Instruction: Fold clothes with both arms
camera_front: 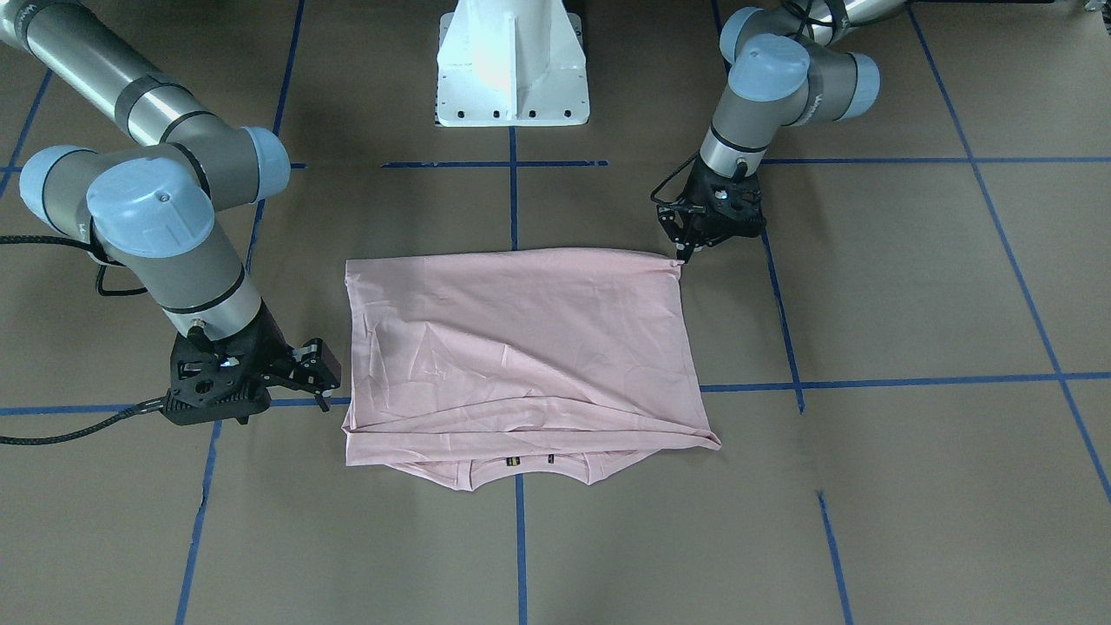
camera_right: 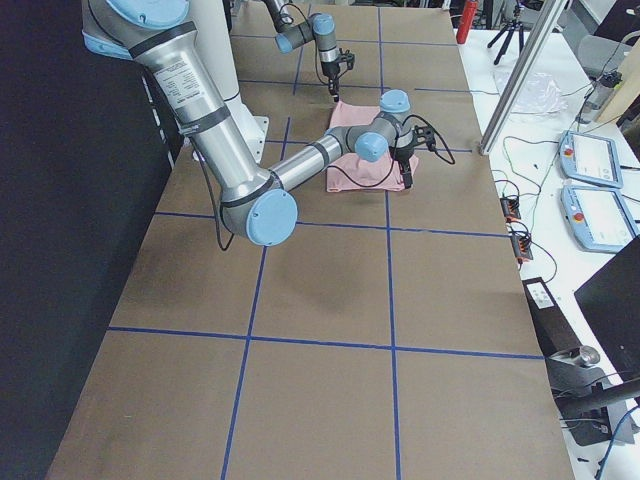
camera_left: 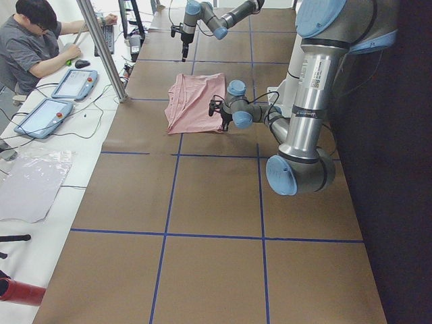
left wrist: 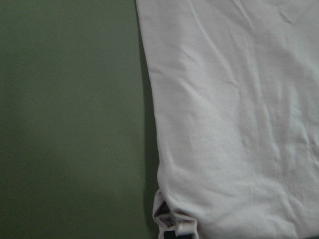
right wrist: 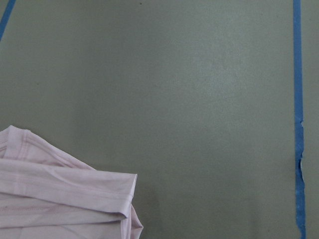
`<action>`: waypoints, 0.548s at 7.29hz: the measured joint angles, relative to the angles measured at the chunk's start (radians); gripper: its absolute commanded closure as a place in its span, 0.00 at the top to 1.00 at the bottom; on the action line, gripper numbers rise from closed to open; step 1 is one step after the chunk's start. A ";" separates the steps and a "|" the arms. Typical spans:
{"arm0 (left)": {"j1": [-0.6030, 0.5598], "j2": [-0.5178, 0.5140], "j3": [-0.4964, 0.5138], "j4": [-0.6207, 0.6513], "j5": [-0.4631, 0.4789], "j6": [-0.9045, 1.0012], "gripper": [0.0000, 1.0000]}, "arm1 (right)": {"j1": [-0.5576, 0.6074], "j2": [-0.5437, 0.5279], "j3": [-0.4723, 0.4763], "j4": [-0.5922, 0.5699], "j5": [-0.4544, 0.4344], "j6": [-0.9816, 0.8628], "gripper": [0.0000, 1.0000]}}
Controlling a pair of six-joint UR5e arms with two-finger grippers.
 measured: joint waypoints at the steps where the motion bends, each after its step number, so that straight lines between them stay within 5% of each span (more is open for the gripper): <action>1: -0.061 -0.004 0.050 -0.003 0.005 0.086 0.00 | 0.000 0.000 -0.001 0.000 0.000 0.000 1.00; 4: -0.289 -0.166 0.400 -0.105 0.010 0.328 0.00 | -0.004 0.001 -0.001 0.000 -0.001 0.013 1.00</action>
